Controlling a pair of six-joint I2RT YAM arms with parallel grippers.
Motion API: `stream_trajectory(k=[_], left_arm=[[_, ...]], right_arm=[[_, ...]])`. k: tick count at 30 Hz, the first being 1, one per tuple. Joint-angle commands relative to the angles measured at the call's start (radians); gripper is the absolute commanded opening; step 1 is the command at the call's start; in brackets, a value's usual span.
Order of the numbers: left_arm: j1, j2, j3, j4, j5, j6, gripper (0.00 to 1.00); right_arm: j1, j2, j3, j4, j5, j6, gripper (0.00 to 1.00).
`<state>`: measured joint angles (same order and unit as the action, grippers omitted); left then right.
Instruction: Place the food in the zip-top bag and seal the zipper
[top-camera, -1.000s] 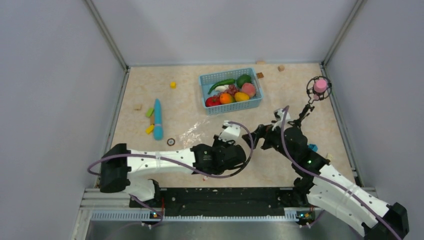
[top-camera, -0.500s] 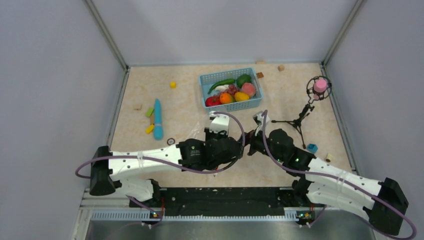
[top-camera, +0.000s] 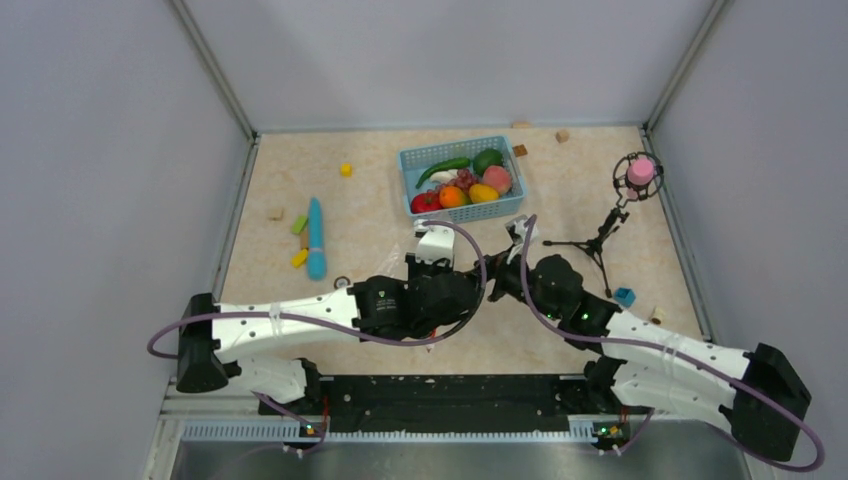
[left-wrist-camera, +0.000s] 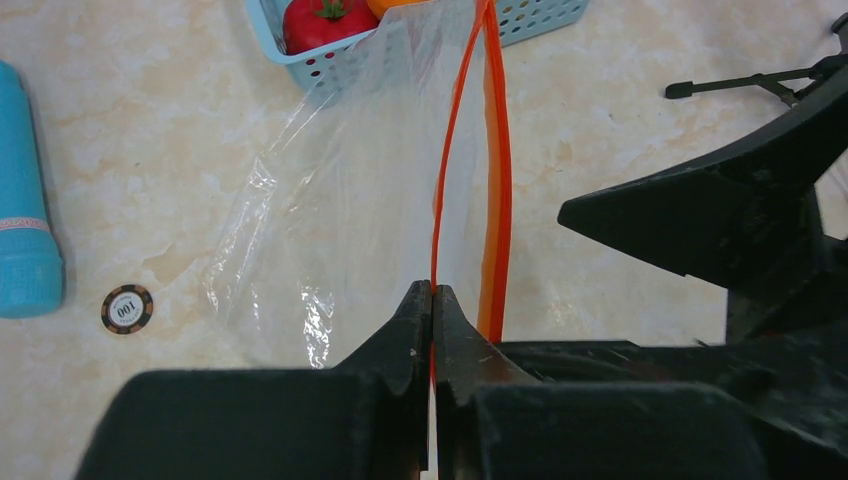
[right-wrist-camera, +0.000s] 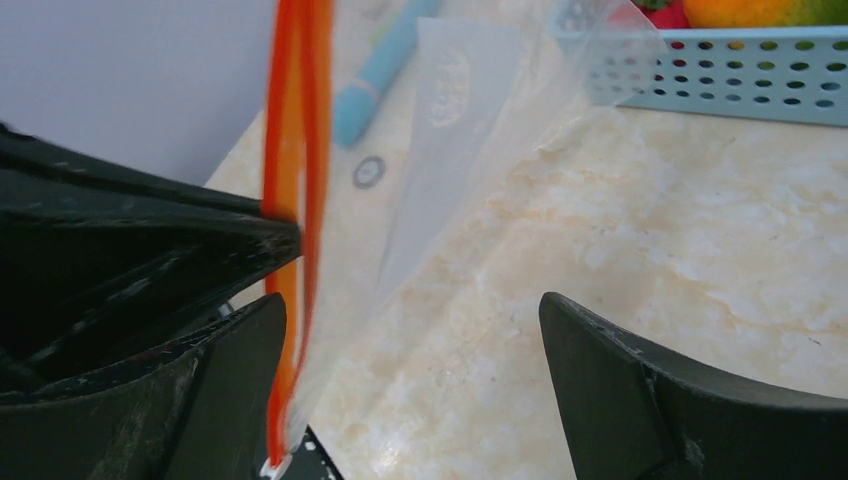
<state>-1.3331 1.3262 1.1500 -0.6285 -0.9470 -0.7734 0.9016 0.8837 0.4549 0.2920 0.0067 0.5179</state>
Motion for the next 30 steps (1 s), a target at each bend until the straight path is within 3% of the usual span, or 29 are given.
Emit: stream_trajectory(k=[1,6,9,11,15,19,21,25,26,30], left_arm=[[0.005,-0.022,0.041,0.030,-0.001,-0.018,0.00],[0.005,-0.044,0.039,0.020,-0.005,-0.024,0.00],[0.005,-0.066,0.041,-0.012,-0.019,-0.037,0.00],[0.005,-0.083,0.049,-0.062,-0.045,-0.070,0.00],[0.005,-0.129,0.093,-0.256,-0.084,-0.154,0.00],[0.005,-0.195,0.127,-0.455,-0.122,-0.270,0.02],[0.005,-0.224,0.129,-0.526,-0.135,-0.323,0.16],[0.017,-0.260,0.111,-0.519,-0.110,-0.327,0.63],[0.020,-0.262,0.112,-0.514,-0.097,-0.326,0.71],[0.032,-0.275,0.075,-0.436,-0.036,-0.312,0.89]], right_arm=[[0.010,0.091,0.058,0.086,0.089,0.013,0.95],[0.011,0.173,0.063,0.090,0.198,0.049,0.87],[0.010,0.198,0.072,0.078,0.231,0.057,0.77],[0.011,0.204,0.074,0.080,0.220,0.065,0.63],[0.010,0.167,0.112,0.037,0.070,0.073,0.00],[0.011,0.131,0.200,-0.081,-0.118,0.065,0.00],[0.010,0.141,0.235,-0.125,-0.185,0.072,0.00],[0.010,0.215,0.283,-0.045,-0.355,0.106,0.00],[0.011,0.244,0.301,-0.020,-0.378,0.122,0.00],[0.017,0.355,0.379,0.046,-0.363,0.164,0.00]])
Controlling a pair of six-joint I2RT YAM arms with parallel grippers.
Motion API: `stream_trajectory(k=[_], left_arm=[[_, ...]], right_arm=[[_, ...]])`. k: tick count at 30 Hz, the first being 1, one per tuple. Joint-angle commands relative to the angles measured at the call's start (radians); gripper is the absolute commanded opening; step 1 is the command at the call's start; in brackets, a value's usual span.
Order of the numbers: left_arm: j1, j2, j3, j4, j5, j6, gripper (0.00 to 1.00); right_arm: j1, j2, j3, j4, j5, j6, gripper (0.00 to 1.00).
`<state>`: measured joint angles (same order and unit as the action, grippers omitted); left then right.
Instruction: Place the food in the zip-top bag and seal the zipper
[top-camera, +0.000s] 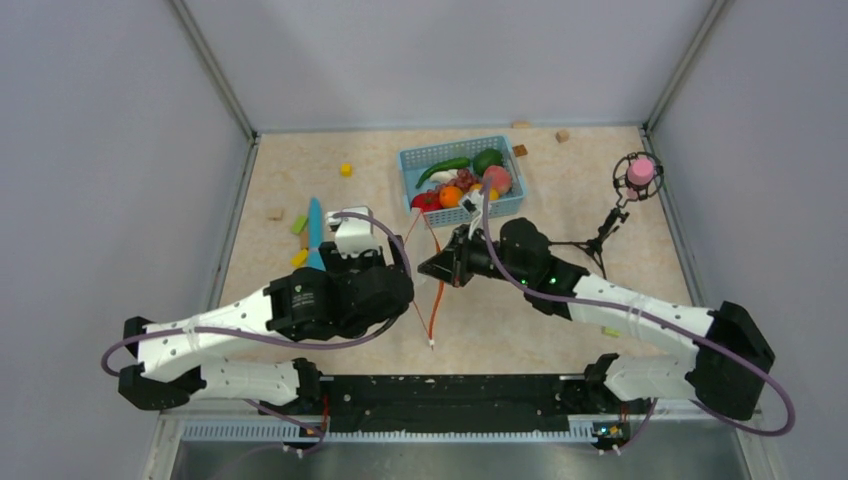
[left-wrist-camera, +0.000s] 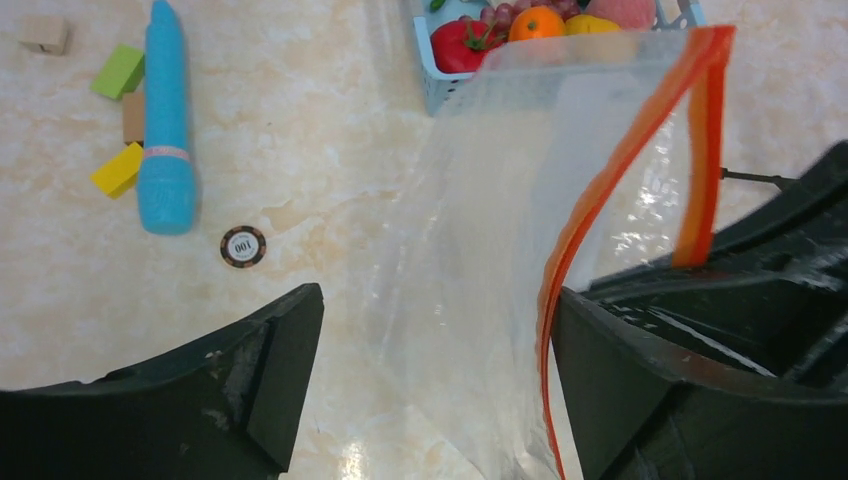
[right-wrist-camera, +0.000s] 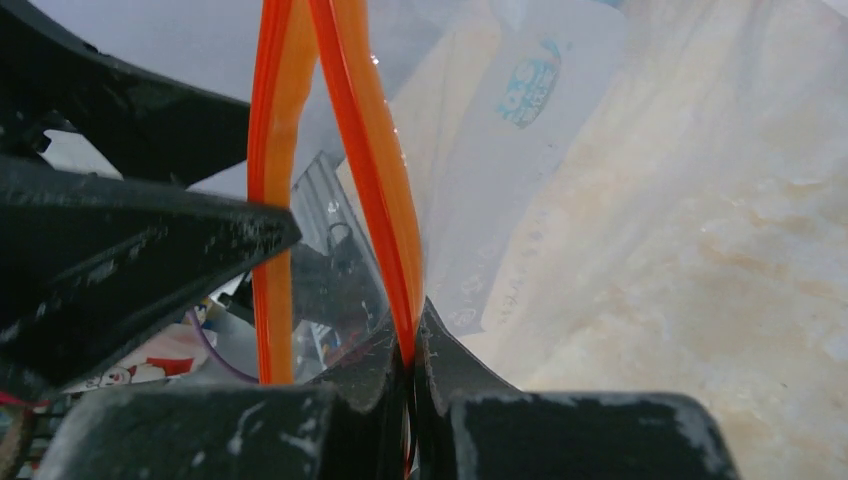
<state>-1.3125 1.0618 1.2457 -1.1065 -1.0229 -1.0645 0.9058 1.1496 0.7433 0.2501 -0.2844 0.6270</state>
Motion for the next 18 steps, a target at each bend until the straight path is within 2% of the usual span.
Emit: stream_trajectory(k=[1,6,14,16,17,18], left_arm=[[0.017,-0.012,-0.037,0.067,0.064,-0.014,0.90],[0.024,-0.040,-0.130,0.073,0.091,-0.117,0.87],[0.059,-0.075,-0.267,0.256,0.168,-0.087,0.84],[0.086,-0.065,-0.286,0.299,0.189,-0.067,0.78],[0.100,-0.059,-0.291,0.306,0.200,-0.068,0.70],[0.117,-0.051,-0.291,0.306,0.211,-0.070,0.54]], right_arm=[[0.014,0.111,0.106,0.096,-0.060,0.068,0.00],[0.014,0.193,0.162,0.153,-0.042,0.132,0.00],[0.013,0.231,0.146,0.179,-0.022,0.191,0.00],[0.014,0.227,0.133,0.181,-0.022,0.193,0.00],[0.013,0.225,0.129,0.178,-0.020,0.186,0.00],[0.013,0.222,0.126,0.166,-0.016,0.176,0.00]])
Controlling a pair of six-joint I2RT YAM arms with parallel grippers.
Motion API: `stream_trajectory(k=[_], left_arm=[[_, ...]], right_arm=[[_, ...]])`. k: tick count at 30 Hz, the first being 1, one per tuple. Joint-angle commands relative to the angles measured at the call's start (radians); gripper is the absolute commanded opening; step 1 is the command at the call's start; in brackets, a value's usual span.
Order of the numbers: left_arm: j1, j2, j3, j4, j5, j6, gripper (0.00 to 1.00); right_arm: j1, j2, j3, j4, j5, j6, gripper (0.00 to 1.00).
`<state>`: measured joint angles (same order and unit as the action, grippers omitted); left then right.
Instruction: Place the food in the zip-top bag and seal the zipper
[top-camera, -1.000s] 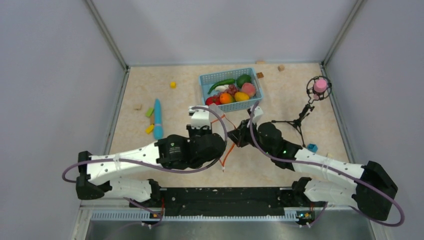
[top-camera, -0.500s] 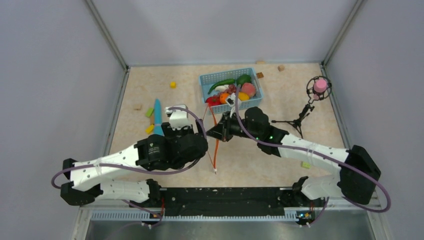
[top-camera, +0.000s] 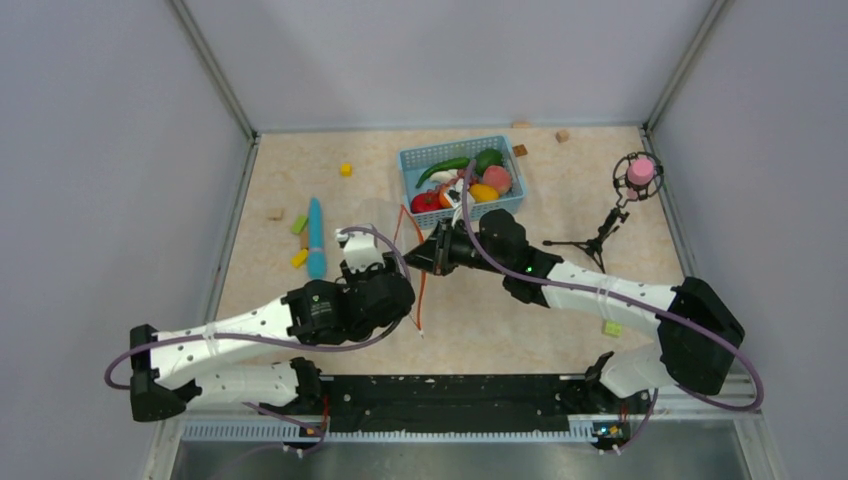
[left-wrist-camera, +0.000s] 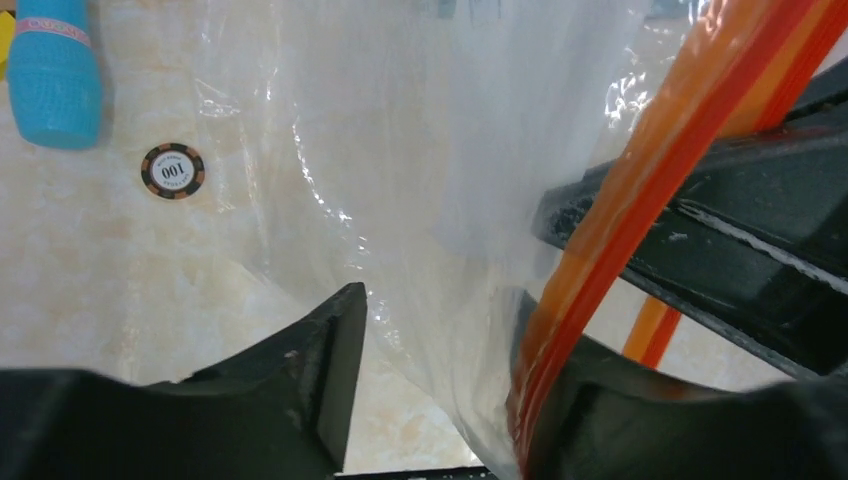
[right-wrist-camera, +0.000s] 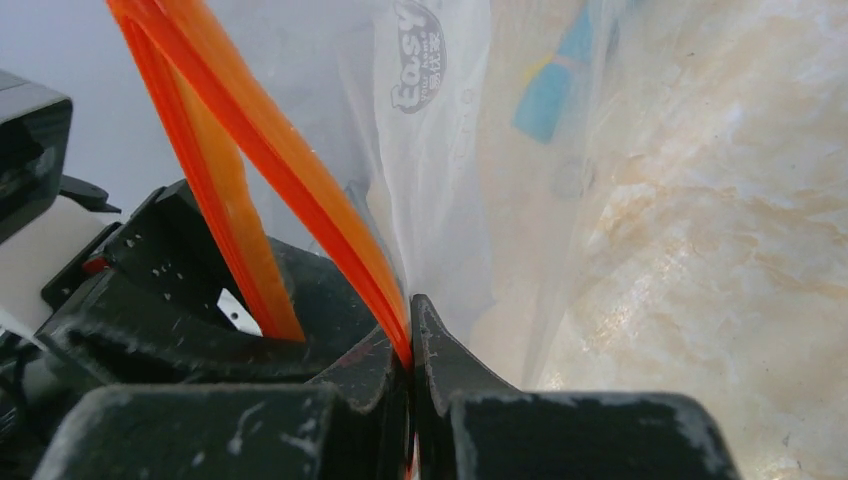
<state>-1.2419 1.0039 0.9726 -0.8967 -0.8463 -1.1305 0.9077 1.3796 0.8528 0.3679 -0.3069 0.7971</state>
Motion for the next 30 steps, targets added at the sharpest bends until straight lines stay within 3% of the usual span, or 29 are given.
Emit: stream_trajectory(k=[1,5,11,15,19,22,26,30], left_arm=[[0.060,0.010,-0.014,0.090,0.041,-0.006,0.44],[0.089,0.018,0.035,-0.015,-0.013,-0.043,0.01],[0.185,0.042,0.143,-0.210,-0.065,-0.032,0.00],[0.227,0.055,0.210,-0.301,-0.122,-0.028,0.00],[0.254,0.041,0.185,-0.260,-0.124,0.008,0.00],[0.287,0.038,0.118,-0.129,-0.059,0.110,0.00],[0.313,0.068,0.018,0.114,0.075,0.214,0.00],[0.328,0.142,0.083,0.051,-0.022,0.151,0.00]], right_arm=[[0.012,-0.011,0.020,0.019,0.011,-0.019,0.00],[0.012,-0.013,0.048,-0.243,0.130,-0.167,0.00],[0.009,-0.009,0.091,-0.490,0.415,-0.320,0.03],[-0.038,0.036,0.095,-0.546,0.617,-0.340,0.04],[-0.153,0.110,0.097,-0.519,0.559,-0.349,0.05],[-0.168,0.151,0.107,-0.433,0.499,-0.428,0.09],[-0.167,0.179,0.129,-0.307,0.297,-0.492,0.33],[-0.166,0.174,0.129,-0.209,0.181,-0.504,0.45]])
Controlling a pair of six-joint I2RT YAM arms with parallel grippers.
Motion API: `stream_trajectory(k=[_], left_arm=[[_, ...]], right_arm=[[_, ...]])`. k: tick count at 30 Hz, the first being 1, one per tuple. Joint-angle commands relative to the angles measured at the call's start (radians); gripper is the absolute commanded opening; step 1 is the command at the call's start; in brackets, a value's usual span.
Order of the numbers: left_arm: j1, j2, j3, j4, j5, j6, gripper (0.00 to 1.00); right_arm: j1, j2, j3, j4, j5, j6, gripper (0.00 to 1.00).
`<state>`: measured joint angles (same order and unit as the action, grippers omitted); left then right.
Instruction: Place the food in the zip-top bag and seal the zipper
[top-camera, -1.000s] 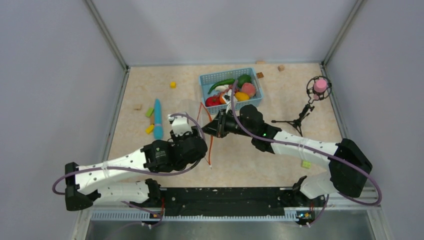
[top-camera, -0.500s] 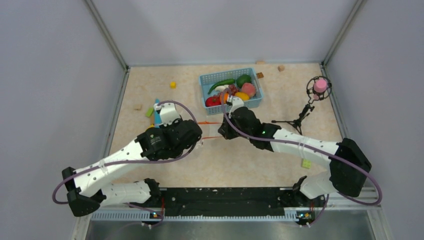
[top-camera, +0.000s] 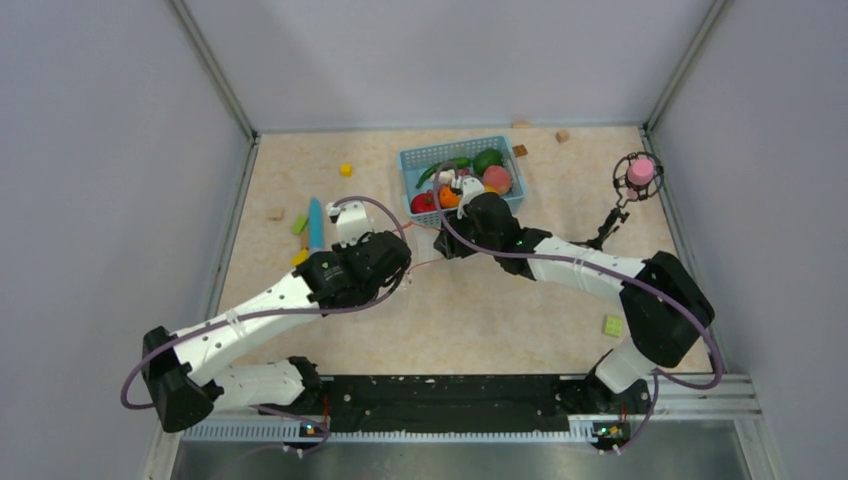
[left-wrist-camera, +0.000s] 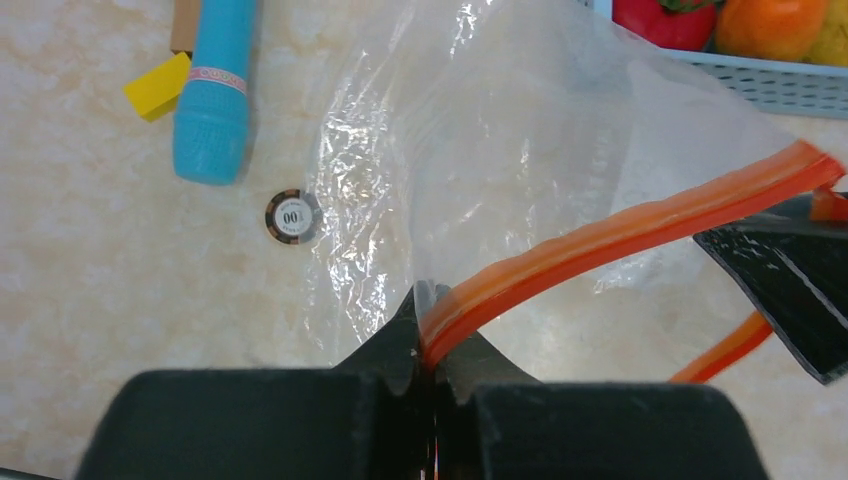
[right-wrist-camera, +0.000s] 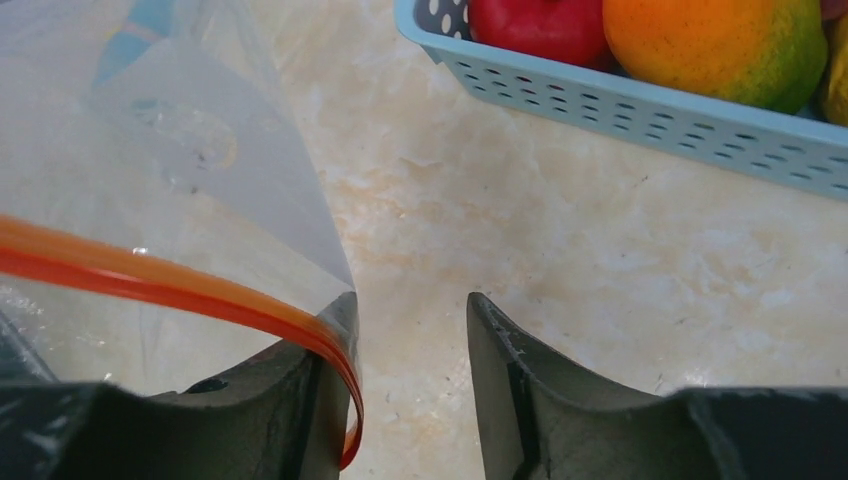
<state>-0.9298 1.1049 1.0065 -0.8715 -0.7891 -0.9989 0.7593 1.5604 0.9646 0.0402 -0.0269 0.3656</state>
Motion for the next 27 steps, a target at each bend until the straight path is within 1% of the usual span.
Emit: stream_trajectory(k=[1,2,3,4,6,7,9,12,14,16,18,20,24,27], left_arm=[[0.018,0.051,0.062,0.018,-0.105,0.002,0.00],[0.023,0.058,0.069,0.029,-0.116,0.010,0.00],[0.029,0.063,0.072,0.052,-0.114,0.029,0.00],[0.049,0.066,0.072,0.073,-0.101,0.045,0.00],[0.091,0.075,0.069,0.108,-0.053,0.075,0.00],[0.115,0.081,0.069,0.115,-0.032,0.085,0.00],[0.155,0.095,0.076,0.101,-0.011,0.084,0.00],[0.179,0.095,0.076,0.100,-0.008,0.088,0.00],[0.181,0.084,0.058,0.122,-0.005,0.090,0.00],[0.183,0.071,0.040,0.141,0.009,0.096,0.00],[0.184,0.063,0.033,0.141,0.016,0.094,0.00],[0.185,0.059,0.025,0.128,0.013,0.077,0.00],[0.189,0.058,0.019,0.110,-0.003,0.056,0.00],[0.190,0.056,0.018,0.109,0.000,0.056,0.00]], right_arm=[[-0.018,-0.012,0.021,0.138,-0.121,-0.071,0.48],[-0.018,-0.020,0.027,0.143,-0.150,-0.073,0.52],[-0.018,-0.034,0.041,0.138,-0.178,-0.078,0.58],[-0.018,-0.049,0.050,0.133,-0.202,-0.081,0.66],[-0.018,-0.092,0.058,0.126,-0.223,-0.082,0.90],[-0.018,-0.116,0.055,0.124,-0.222,-0.084,0.95],[-0.018,-0.161,0.047,0.109,-0.197,-0.090,0.98],[-0.019,-0.223,0.023,0.094,-0.133,-0.100,0.99],[-0.020,-0.235,0.020,0.070,-0.008,-0.091,0.99],[-0.021,-0.221,0.039,0.035,0.175,-0.081,0.99],[-0.025,-0.178,0.075,0.005,0.305,-0.087,0.99],[-0.029,-0.114,0.124,-0.005,0.376,-0.111,0.99],[-0.035,0.060,0.260,-0.022,0.410,-0.186,0.99],[-0.037,0.192,0.374,-0.070,0.488,-0.195,0.99]])
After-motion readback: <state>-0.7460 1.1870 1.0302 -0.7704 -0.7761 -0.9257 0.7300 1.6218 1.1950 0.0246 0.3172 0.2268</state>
